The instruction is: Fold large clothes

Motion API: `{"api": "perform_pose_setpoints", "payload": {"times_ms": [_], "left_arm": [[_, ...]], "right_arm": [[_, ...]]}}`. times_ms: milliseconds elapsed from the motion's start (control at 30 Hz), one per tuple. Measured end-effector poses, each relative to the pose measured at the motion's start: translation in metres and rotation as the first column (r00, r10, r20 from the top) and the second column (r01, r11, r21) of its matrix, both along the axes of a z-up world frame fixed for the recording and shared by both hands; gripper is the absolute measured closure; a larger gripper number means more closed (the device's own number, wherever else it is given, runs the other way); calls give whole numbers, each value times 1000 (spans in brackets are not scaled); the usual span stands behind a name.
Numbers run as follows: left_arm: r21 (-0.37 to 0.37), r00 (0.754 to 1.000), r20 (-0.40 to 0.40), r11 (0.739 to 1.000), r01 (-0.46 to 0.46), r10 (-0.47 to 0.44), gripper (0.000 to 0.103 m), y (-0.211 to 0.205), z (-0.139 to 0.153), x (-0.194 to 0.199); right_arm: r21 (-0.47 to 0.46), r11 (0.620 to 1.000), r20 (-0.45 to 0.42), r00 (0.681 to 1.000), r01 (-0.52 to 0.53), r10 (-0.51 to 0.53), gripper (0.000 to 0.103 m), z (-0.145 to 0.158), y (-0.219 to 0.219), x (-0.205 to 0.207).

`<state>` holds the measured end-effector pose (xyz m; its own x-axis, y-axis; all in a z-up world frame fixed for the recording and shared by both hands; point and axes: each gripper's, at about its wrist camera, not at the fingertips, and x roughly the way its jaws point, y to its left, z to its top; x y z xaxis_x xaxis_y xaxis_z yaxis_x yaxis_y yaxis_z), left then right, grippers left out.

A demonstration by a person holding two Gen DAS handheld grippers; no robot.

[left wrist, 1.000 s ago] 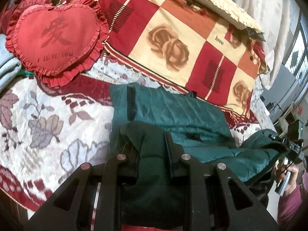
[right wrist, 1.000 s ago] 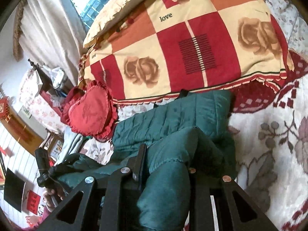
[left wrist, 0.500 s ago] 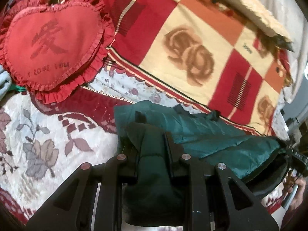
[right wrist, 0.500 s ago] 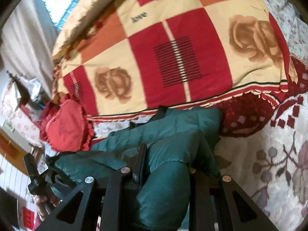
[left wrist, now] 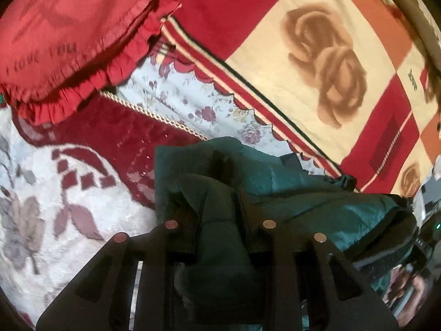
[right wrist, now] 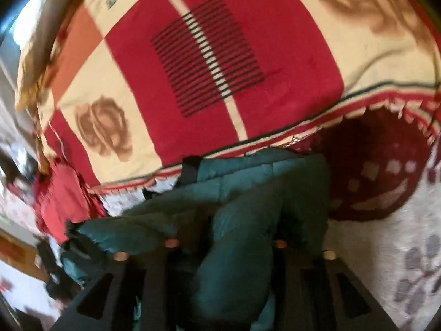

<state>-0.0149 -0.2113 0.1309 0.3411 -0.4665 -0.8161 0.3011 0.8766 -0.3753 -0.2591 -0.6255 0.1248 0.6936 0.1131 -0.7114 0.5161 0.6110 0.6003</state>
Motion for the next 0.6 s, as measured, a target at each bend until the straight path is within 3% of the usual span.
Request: {"api": "perform_pose_setpoints", "payload": {"times_ms": [67, 133, 167, 200, 300, 333, 367, 467, 533, 600], "left_arm": [[-52, 999, -38, 999, 9, -11, 68, 5, 0, 5], [-112, 997, -75, 994, 18, -26, 65, 13, 6, 10], [-134, 996, -85, 991, 18, -30, 63, 17, 11, 12], [-146, 995, -90, 989, 18, -32, 61, 19, 16, 12], [-185, 998, -65, 983, 9, -22, 44, 29, 37, 9], [-184, 1000, -31, 983, -10, 5, 27, 33, 46, 6], [-180, 999, 6, 983, -30, 32, 19, 38, 55, 3], [-186, 996, 67, 982, -43, 56, 19, 44, 71, -2], [-166, 995, 78, 985, -49, 62, 19, 39, 74, -6], [-136, 995, 85, 990, -30, 42, 19, 27, 72, -10]], "right_arm": [[14, 1000, 20, 1000, 10, -10, 60, 6, -3, -4], [32, 999, 55, 998, 17, -19, 41, 18, -6, -12], [32, 999, 71, 997, 28, -31, 19, 26, -7, -16], [15, 999, 79, 996, 51, -52, 5, 34, -7, -19], [-24, 995, 134, 987, 93, -89, 4, 62, -12, -36], [-15, 997, 155, 985, 76, -73, 4, 69, -11, -40], [-23, 998, 164, 985, 56, -52, 4, 74, -7, -40], [-163, 985, 87, 994, -54, 69, 8, 86, 24, -26], [-291, 944, -11, 987, -158, 162, 20, 87, 53, -6], [-354, 907, -69, 974, -228, 217, 30, 83, 72, 14]]}}
